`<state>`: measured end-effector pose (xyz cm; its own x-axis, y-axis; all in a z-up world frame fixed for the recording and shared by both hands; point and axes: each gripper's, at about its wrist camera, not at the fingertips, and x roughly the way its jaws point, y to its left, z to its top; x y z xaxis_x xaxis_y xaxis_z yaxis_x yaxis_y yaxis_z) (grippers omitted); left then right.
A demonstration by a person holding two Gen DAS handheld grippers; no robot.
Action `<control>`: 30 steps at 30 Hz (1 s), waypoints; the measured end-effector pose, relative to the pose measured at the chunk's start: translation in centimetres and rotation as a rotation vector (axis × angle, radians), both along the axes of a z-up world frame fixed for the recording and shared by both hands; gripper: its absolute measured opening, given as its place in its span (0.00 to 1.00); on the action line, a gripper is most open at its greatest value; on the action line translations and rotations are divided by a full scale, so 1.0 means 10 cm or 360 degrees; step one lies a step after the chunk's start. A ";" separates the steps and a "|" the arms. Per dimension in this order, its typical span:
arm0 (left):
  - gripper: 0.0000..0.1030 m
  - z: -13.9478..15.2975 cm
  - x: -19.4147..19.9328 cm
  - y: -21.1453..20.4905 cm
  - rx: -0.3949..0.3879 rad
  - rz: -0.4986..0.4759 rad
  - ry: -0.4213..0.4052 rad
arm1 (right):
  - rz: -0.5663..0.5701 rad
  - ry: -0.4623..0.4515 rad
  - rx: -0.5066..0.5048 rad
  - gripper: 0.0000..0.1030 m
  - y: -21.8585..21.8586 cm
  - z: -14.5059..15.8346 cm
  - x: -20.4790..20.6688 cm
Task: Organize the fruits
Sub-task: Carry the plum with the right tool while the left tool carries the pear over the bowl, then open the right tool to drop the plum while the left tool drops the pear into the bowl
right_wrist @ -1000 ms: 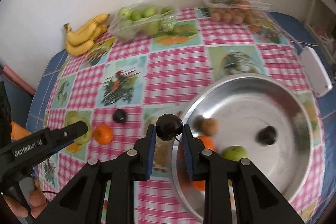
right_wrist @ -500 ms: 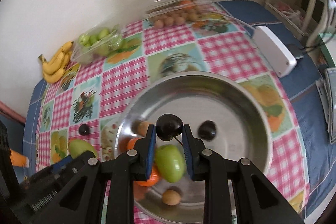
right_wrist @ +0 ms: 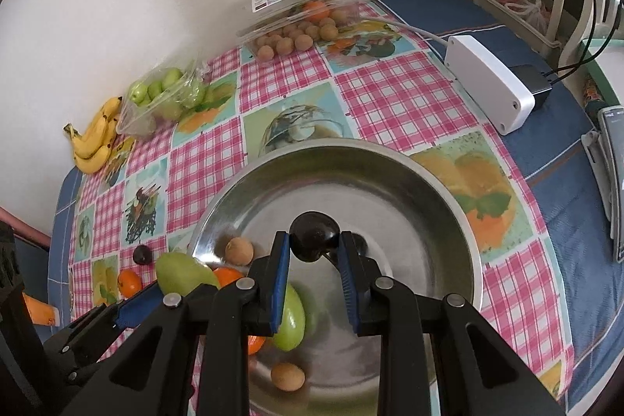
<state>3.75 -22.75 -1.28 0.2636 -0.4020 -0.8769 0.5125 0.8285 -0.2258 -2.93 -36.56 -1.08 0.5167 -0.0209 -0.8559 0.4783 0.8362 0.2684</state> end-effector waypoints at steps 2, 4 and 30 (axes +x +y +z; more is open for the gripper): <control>0.49 -0.02 0.03 -0.05 0.0013 -0.0017 -0.0030 | -0.0011 -0.0002 -0.0004 0.26 -0.03 -0.02 0.03; 0.49 -0.05 0.06 -0.10 0.0004 -0.0034 -0.0032 | -0.0019 -0.0002 -0.0005 0.26 -0.05 -0.05 0.06; 0.49 -0.31 0.09 -0.51 0.0074 -0.0166 -0.0057 | -0.0102 0.0061 0.0068 0.26 -0.28 -0.31 0.15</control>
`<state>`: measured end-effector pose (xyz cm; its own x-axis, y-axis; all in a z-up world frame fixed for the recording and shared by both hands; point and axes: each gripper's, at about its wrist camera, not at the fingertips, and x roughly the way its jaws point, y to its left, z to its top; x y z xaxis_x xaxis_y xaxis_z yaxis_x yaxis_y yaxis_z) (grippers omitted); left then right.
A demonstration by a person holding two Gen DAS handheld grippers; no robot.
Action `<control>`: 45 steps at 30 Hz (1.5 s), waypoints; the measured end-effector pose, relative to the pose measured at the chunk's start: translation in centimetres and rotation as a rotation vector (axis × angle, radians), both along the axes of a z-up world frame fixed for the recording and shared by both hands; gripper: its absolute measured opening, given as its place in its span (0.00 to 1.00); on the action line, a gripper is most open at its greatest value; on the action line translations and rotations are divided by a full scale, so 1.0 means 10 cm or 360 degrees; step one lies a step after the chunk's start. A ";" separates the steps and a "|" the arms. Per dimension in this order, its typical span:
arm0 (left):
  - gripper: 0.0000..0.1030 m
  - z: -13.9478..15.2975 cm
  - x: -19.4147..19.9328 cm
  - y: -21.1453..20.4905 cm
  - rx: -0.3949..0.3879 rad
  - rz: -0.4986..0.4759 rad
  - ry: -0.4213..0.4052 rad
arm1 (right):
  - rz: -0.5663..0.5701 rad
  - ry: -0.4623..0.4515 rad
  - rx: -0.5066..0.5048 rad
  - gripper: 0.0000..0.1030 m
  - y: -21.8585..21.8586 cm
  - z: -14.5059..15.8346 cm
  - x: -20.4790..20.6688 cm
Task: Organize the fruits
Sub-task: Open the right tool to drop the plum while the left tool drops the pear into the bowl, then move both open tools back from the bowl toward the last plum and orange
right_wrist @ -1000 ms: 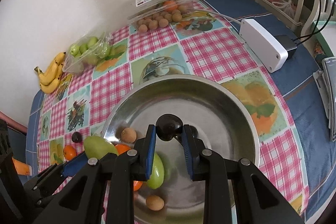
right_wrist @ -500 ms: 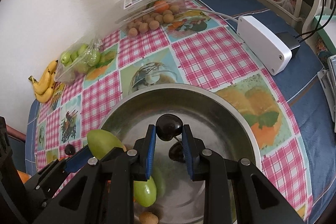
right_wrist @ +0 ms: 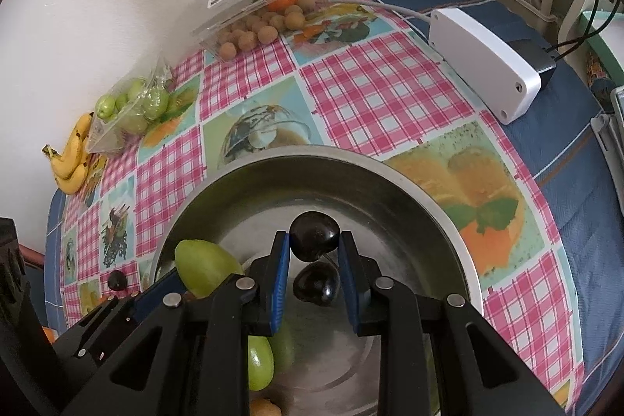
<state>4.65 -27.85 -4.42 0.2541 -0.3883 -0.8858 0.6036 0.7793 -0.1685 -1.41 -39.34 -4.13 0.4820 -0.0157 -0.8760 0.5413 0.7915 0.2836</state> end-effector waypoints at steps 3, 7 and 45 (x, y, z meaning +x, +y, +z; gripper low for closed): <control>0.49 0.01 0.00 0.00 -0.0003 -0.0001 -0.0001 | -0.0004 0.0026 0.0011 0.26 -0.01 -0.03 0.01; 0.50 0.03 -0.02 -0.02 0.0003 -0.0018 -0.0027 | -0.0021 0.0034 0.0024 0.26 -0.02 -0.04 0.00; 0.54 0.23 0.18 0.85 0.0069 0.0352 0.0084 | -0.0040 0.0213 -0.0077 0.34 0.16 0.26 -0.26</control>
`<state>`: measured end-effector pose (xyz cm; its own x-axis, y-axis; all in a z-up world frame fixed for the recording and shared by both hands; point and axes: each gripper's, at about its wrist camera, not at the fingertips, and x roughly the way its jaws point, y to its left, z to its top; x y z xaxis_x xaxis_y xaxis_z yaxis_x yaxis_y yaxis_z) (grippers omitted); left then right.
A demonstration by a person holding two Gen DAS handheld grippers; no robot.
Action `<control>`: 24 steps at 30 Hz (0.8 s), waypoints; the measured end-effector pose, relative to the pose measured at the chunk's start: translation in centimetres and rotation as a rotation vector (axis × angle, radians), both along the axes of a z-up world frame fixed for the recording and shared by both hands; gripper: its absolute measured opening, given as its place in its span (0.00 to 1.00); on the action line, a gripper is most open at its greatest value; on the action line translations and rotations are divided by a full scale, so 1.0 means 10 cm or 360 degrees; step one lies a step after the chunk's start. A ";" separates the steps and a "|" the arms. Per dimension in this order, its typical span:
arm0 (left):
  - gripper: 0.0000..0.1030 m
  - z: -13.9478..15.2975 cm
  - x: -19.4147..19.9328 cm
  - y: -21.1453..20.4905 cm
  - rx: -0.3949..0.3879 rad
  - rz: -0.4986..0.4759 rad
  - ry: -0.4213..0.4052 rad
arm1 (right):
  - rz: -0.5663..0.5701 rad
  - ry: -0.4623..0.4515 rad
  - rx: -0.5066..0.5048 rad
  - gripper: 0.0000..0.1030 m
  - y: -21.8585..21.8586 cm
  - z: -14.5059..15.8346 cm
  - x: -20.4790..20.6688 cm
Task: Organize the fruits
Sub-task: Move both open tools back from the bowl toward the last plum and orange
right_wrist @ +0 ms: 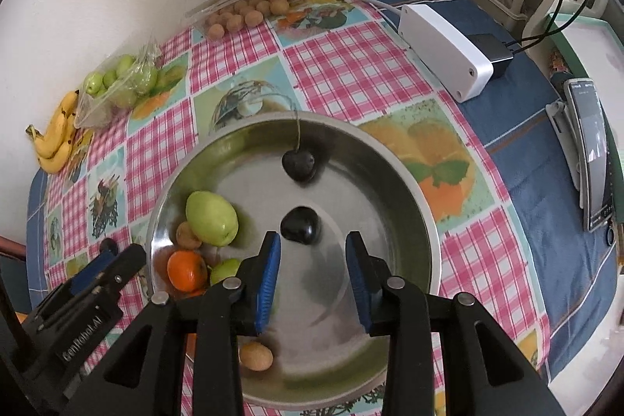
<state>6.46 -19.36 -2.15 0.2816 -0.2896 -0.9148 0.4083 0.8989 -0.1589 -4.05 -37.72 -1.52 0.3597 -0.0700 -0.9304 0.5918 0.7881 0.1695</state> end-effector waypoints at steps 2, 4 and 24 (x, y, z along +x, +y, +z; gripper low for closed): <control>0.54 0.00 -0.01 0.07 -0.0003 0.0019 0.0010 | 0.0001 -0.0001 0.0005 0.34 0.02 0.00 -0.01; 0.54 -0.01 -0.01 0.11 0.0001 0.0037 0.0023 | 0.0003 0.0005 0.0002 0.34 0.05 0.00 -0.02; 0.73 -0.16 0.07 0.24 0.0088 0.0140 0.0097 | 0.0060 0.0106 -0.0020 0.55 0.17 -0.15 0.10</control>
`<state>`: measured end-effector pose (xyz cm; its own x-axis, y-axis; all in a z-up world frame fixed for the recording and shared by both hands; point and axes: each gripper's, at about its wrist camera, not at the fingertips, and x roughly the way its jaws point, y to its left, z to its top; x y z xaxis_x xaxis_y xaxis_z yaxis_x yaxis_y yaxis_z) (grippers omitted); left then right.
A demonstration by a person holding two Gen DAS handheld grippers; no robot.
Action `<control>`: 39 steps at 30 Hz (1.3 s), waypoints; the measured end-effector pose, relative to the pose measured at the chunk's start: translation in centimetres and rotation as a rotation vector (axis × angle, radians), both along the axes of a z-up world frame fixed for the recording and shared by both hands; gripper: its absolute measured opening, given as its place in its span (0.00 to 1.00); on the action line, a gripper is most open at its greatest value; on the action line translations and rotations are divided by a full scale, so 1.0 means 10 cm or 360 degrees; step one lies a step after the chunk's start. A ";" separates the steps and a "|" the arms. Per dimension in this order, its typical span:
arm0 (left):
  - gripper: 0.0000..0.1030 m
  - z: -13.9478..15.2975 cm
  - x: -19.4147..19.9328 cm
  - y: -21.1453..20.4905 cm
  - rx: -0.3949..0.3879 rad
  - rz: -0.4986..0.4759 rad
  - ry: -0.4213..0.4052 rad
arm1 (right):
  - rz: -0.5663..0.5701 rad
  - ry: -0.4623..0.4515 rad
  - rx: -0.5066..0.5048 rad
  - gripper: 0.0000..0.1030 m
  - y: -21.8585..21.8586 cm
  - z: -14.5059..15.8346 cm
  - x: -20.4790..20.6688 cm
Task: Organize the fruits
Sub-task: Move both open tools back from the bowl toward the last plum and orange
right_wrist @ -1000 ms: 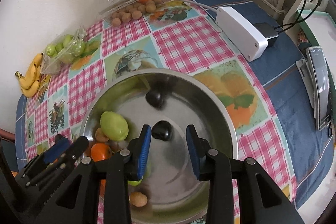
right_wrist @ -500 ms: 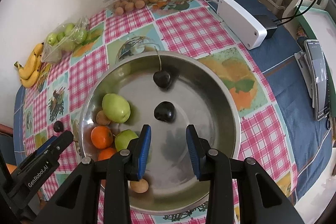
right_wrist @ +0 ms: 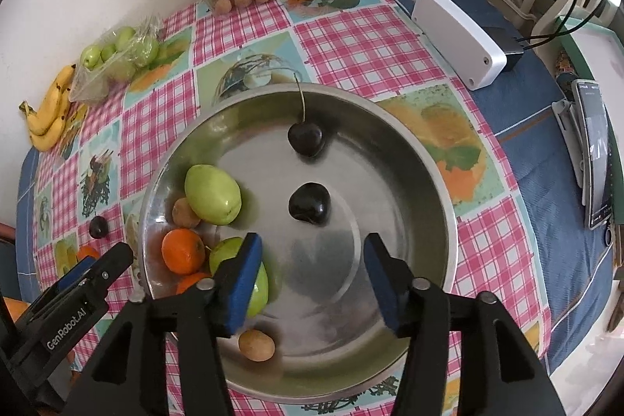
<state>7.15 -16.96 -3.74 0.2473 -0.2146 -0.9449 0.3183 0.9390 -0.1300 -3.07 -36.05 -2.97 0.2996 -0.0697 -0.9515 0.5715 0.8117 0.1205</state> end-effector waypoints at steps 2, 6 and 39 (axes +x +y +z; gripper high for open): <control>0.75 -0.01 0.01 0.01 0.0017 0.0007 -0.0006 | 0.0004 0.0014 0.0002 0.56 0.00 -0.02 0.01; 0.76 -0.02 0.02 0.04 0.0017 0.0032 0.0007 | 0.0012 0.0054 0.0006 0.68 0.01 -0.08 0.03; 1.00 0.04 0.13 0.42 0.0050 0.0150 -0.0061 | 0.0076 0.0109 -0.0021 0.99 0.19 -0.10 0.14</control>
<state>8.46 -12.77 -3.30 0.3008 -0.1588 -0.9404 0.2324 0.9685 -0.0892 -1.65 -34.10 -3.97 0.2372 -0.0693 -0.9690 0.5386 0.8395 0.0718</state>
